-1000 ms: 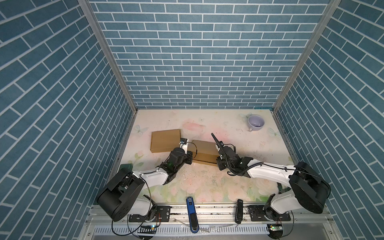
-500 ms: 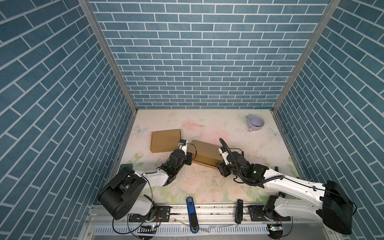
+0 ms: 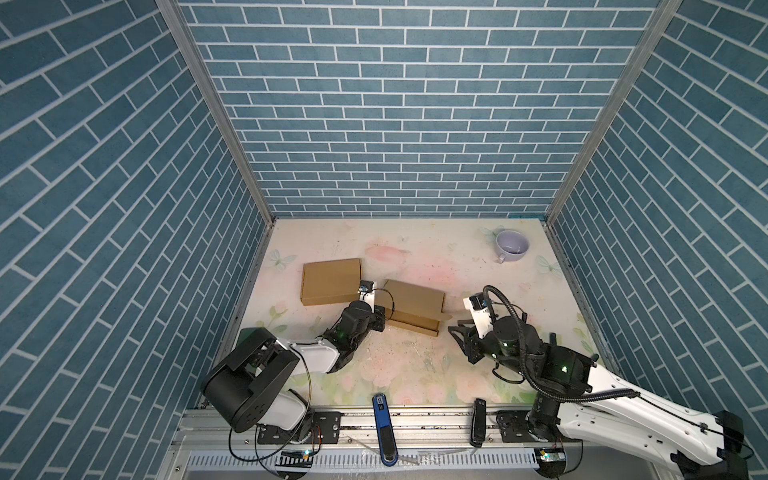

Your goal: Fold the paper box

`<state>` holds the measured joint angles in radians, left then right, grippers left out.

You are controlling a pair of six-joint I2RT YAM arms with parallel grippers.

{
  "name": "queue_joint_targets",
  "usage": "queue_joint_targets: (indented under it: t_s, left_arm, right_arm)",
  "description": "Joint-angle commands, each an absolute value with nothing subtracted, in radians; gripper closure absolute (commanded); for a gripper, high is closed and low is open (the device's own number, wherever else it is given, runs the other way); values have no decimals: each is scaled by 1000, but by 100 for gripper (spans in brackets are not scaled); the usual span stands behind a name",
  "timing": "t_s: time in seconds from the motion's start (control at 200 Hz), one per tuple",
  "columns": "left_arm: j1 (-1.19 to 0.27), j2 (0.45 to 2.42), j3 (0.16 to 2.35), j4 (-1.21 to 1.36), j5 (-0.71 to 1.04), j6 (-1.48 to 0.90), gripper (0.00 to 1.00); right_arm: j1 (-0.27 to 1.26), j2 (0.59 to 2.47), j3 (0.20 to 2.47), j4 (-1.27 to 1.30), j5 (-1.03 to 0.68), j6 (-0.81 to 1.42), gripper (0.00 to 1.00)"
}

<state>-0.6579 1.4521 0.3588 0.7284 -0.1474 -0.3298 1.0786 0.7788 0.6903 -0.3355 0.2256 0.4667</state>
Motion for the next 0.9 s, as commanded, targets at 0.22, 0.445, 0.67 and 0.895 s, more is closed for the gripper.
queue_joint_targets:
  t_s: [0.22, 0.445, 0.67, 0.895]
  left_arm:
    - [-692, 1489, 312, 681, -134, -352, 100]
    - [-693, 1497, 286, 712, -134, -350, 100]
    - [-693, 1465, 232, 727, -139, -364, 67]
    - [-696, 1330, 158, 667, -171, -393, 55]
  right_arm:
    - [1000, 1314, 1022, -191, 242, 380, 72]
    - [979, 1543, 1026, -67, 122, 413, 76]
    - [979, 1598, 980, 3, 104, 443, 77]
    - [977, 1624, 977, 0, 99, 443, 77]
